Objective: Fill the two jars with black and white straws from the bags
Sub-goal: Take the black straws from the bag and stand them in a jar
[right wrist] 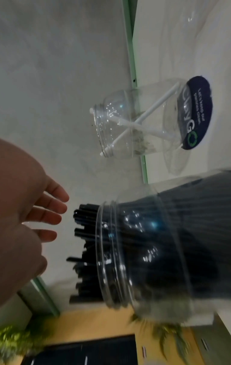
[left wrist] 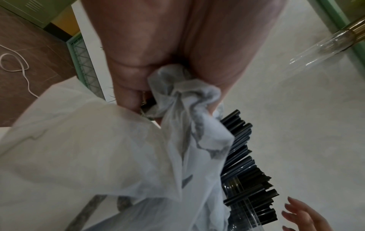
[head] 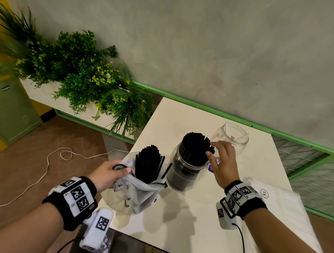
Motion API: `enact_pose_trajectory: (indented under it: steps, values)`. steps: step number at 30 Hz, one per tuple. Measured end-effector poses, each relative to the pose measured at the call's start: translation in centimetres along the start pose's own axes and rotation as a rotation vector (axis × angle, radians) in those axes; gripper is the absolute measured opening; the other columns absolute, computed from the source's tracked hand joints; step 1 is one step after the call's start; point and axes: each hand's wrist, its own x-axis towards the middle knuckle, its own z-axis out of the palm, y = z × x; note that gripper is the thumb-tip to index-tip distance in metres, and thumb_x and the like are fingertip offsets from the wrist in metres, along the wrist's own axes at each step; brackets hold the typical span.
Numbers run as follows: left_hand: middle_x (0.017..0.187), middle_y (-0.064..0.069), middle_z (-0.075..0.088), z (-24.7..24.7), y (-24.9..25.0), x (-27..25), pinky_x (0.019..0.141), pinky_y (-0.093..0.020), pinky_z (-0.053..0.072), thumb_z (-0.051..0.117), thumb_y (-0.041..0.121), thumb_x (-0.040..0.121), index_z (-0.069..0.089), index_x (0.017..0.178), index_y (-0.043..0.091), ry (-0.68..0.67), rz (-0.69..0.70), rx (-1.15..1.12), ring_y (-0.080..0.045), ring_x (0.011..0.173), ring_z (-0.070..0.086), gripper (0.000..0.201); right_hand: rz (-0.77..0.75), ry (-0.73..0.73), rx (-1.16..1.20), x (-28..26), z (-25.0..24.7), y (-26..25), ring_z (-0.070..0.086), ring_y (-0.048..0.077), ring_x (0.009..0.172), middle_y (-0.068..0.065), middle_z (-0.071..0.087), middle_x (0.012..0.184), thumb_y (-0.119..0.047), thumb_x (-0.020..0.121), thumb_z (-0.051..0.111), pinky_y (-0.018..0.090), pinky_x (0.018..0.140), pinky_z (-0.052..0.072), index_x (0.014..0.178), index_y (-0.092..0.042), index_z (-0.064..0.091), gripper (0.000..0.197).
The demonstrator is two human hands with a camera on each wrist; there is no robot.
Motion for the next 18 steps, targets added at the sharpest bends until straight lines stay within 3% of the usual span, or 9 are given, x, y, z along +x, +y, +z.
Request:
enact_pose_trajectory:
  steps: [2, 5, 9, 14, 18]
  values:
    - [0.089, -0.016, 0.068, 0.0, 0.0, 0.0, 0.082, -0.043, 0.046, 0.063, 0.010, 0.086, 0.068, 0.095, 0.009, -0.005, 0.000, 0.007, -0.026, 0.080, 0.062, 0.010, -0.053, -0.022, -0.049, -0.8, 0.1, -1.0, 0.040, 0.016, 0.114, 0.005, 0.048, 0.122, -0.054, 0.090, 0.047, 0.025, 0.099, 0.038, 0.124, -0.016, 0.055, 0.051]
    - [0.088, -0.014, 0.068, 0.4, 0.1, 0.0, 0.076, -0.039, 0.047, 0.062, 0.008, 0.087, 0.067, 0.096, 0.008, -0.013, 0.010, 0.004, -0.024, 0.077, 0.061, 0.010, -0.093, -0.087, -0.170, -0.6, 1.1, -1.7, 0.036, 0.024, 0.126, 0.004, 0.041, 0.137, -0.061, 0.083, 0.052, 0.038, 0.107, 0.030, 0.136, -0.024, 0.042, 0.065]
    - [0.087, -0.013, 0.068, 0.6, 0.2, -0.1, 0.072, -0.036, 0.048, 0.061, 0.006, 0.088, 0.066, 0.097, 0.009, -0.015, 0.011, -0.010, -0.025, 0.077, 0.062, 0.011, -0.034, -0.235, -0.378, 1.5, 2.3, -2.3, 0.025, 0.028, 0.138, 0.002, 0.026, 0.152, -0.078, 0.075, 0.042, 0.048, 0.111, 0.024, 0.145, -0.029, 0.025, 0.087]
    - [0.080, -0.008, 0.069, 0.6, 0.2, -0.2, 0.062, -0.031, 0.049, 0.061, 0.007, 0.088, 0.066, 0.096, 0.009, -0.017, 0.016, -0.002, -0.017, 0.064, 0.063, 0.010, -0.045, -0.335, -0.515, 3.8, 3.0, -2.3, 0.021, 0.025, 0.142, -0.002, 0.023, 0.155, -0.078, 0.083, 0.019, 0.045, 0.115, 0.018, 0.148, -0.032, 0.018, 0.080]
    - [0.080, -0.008, 0.069, 0.5, -0.1, -0.2, 0.063, -0.032, 0.048, 0.062, 0.008, 0.087, 0.067, 0.097, 0.011, -0.017, 0.009, -0.007, -0.018, 0.065, 0.063, 0.011, -0.021, -0.386, -0.462, 4.5, 2.9, -1.8, 0.029, 0.023, 0.137, -0.002, 0.031, 0.151, -0.078, 0.081, 0.017, 0.042, 0.112, 0.022, 0.149, -0.032, 0.016, 0.081]
